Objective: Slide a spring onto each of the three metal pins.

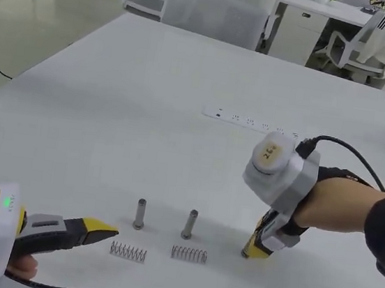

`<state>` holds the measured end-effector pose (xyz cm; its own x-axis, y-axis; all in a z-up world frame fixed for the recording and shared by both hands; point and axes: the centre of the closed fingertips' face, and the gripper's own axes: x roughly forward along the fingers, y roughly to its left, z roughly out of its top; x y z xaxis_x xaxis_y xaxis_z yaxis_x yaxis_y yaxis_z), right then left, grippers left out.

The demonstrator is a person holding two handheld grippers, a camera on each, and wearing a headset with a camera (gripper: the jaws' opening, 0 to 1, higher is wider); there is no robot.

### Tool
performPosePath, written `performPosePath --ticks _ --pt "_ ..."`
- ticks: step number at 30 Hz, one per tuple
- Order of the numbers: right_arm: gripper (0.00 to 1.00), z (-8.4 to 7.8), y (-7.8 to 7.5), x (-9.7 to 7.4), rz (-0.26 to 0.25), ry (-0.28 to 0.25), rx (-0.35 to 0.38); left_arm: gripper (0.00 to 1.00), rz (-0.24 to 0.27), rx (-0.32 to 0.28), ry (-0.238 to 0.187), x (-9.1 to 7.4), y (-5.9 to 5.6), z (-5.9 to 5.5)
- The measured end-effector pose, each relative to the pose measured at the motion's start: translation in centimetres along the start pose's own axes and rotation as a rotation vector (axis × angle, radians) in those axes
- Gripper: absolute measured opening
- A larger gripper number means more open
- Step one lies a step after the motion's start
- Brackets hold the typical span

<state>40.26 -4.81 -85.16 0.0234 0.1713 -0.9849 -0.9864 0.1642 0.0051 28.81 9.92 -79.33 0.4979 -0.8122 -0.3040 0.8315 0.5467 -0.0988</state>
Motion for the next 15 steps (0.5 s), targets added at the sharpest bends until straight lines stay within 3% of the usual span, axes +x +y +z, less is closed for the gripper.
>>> performPosePath --ticks 9,15 --pt "0.14 0.0 0.0 -0.5 -0.016 -0.013 -0.012 0.56 -0.002 0.002 0.005 0.1 -0.1 0.0" --pt "0.17 0.9 0.1 -1.4 -0.043 -0.044 -0.036 0.56 -0.002 0.004 0.008 0.1 -0.2 0.0"
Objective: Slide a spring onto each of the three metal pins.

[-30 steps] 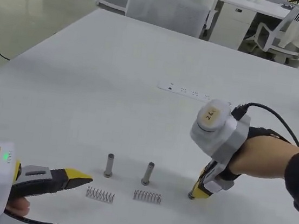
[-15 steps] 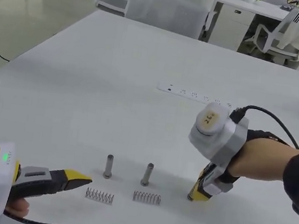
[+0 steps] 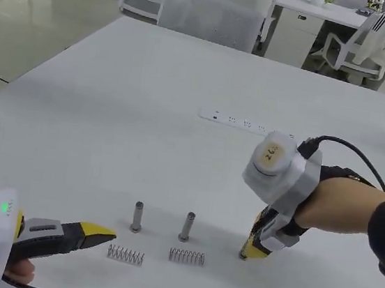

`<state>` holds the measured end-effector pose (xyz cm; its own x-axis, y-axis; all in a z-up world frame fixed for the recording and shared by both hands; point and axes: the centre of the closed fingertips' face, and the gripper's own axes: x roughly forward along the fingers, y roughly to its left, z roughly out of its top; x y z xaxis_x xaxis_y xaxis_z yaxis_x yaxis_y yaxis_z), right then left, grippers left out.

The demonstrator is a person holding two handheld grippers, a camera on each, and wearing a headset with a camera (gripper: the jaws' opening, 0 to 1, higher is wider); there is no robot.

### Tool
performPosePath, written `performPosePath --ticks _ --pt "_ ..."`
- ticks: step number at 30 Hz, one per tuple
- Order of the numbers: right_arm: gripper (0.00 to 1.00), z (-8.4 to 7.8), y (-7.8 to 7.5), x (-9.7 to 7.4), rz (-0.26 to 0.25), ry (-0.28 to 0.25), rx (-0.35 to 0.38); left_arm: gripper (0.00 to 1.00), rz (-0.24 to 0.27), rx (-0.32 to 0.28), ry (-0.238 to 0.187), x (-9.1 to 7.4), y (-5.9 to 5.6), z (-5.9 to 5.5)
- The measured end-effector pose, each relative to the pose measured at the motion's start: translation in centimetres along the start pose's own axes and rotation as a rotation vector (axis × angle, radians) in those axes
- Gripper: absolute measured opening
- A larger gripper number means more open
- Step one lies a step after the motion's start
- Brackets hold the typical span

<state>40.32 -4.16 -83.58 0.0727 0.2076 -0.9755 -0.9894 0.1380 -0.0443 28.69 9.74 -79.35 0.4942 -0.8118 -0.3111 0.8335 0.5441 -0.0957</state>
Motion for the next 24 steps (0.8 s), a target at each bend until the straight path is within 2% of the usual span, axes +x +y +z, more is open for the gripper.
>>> performPosePath --ticks 13,24 --pt "0.17 2.9 1.7 -0.7 0.001 -0.060 -0.066 0.56 -0.001 0.007 0.007 0.0 0.0 -0.1" --pt "0.16 4.7 3.9 0.8 0.041 -0.069 -0.128 0.55 0.002 0.006 0.005 -0.1 0.1 -0.1"
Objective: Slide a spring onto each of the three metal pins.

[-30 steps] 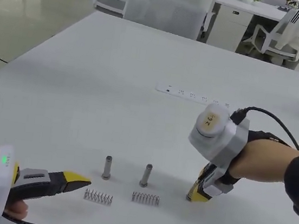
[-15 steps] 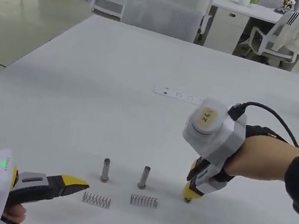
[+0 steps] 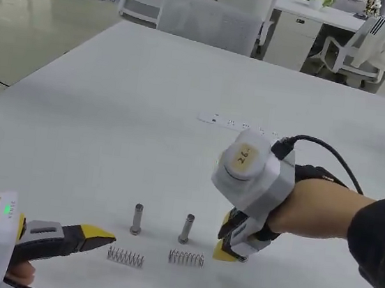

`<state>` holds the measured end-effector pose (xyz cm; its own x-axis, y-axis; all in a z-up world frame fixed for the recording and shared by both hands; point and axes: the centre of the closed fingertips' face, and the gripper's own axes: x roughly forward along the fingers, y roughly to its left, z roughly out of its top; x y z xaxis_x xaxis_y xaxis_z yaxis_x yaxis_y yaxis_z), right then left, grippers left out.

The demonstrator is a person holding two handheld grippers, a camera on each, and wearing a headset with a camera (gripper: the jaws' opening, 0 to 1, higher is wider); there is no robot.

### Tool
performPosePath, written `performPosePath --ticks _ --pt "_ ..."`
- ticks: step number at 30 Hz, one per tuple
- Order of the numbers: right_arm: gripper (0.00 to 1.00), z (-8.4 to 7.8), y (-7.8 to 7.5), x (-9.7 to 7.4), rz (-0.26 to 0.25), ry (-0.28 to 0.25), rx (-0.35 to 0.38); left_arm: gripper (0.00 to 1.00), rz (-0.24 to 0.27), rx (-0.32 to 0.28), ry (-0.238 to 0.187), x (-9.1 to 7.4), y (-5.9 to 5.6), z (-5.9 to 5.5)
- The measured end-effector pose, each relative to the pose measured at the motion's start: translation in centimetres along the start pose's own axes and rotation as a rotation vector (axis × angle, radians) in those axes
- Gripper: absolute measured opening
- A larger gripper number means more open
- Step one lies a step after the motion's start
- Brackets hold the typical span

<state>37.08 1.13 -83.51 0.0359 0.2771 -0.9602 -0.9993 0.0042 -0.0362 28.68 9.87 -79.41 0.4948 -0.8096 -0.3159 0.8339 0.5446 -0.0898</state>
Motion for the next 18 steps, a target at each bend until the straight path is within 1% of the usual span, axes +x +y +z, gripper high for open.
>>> performPosePath --ticks 6,13,18 --pt "0.14 0.5 0.6 1.2 0.022 0.000 -0.016 0.55 -0.003 -0.001 0.001 0.0 0.0 0.0" --pt "0.11 0.6 0.8 2.3 0.038 0.006 -0.023 0.55 -0.003 -0.004 0.001 0.0 0.0 0.0" --pt "0.11 0.7 0.7 2.7 0.039 0.007 -0.025 0.55 -0.002 -0.004 0.001 -0.1 0.1 -0.1"
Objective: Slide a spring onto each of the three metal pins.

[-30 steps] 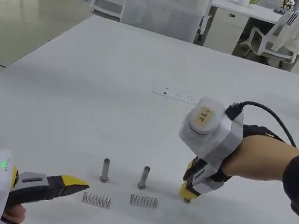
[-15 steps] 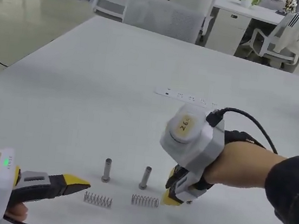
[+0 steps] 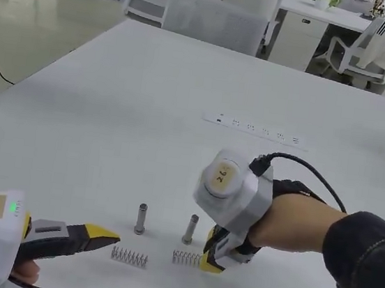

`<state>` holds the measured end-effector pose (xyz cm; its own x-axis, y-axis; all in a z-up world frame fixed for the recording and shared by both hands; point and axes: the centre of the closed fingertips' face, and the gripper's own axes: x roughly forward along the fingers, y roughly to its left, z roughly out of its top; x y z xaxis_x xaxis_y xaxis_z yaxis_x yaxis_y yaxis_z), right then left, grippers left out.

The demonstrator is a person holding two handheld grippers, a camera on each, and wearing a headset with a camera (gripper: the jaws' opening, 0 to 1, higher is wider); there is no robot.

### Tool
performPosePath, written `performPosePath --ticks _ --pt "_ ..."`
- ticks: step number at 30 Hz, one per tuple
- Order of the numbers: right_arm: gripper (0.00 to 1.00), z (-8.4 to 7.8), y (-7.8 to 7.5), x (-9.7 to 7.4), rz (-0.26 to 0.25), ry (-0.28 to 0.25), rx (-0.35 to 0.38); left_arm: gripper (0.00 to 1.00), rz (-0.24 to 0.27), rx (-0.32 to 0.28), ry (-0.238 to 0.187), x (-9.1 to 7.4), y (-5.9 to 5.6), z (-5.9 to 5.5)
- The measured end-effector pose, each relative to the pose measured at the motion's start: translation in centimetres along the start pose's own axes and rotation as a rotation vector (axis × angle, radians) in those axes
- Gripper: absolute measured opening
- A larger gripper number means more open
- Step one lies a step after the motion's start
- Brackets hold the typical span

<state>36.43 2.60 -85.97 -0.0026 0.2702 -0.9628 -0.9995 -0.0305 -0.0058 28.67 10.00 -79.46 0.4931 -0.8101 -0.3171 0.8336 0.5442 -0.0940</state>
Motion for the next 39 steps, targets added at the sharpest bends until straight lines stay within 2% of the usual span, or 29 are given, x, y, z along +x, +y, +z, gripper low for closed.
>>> performPosePath --ticks 11,19,28,35,39 --pt "0.08 -0.4 -0.1 0.9 0.002 0.023 -0.007 0.55 0.001 -0.001 0.001 0.0 0.0 0.0" --pt "0.08 -0.5 0.0 0.8 -0.012 0.021 -0.019 0.54 -0.001 -0.001 0.002 0.0 0.0 0.0" --pt "0.07 -0.4 0.5 -1.0 -0.010 0.012 0.011 0.54 -0.014 0.005 0.005 0.2 -0.3 0.0" --pt "0.07 0.0 1.4 -2.7 -0.017 -0.008 0.006 0.53 -0.032 0.020 0.011 0.4 -0.3 0.3" --pt "0.07 0.8 2.4 -3.7 -0.004 -0.031 0.001 0.52 -0.043 0.035 0.007 0.7 -0.3 1.0"
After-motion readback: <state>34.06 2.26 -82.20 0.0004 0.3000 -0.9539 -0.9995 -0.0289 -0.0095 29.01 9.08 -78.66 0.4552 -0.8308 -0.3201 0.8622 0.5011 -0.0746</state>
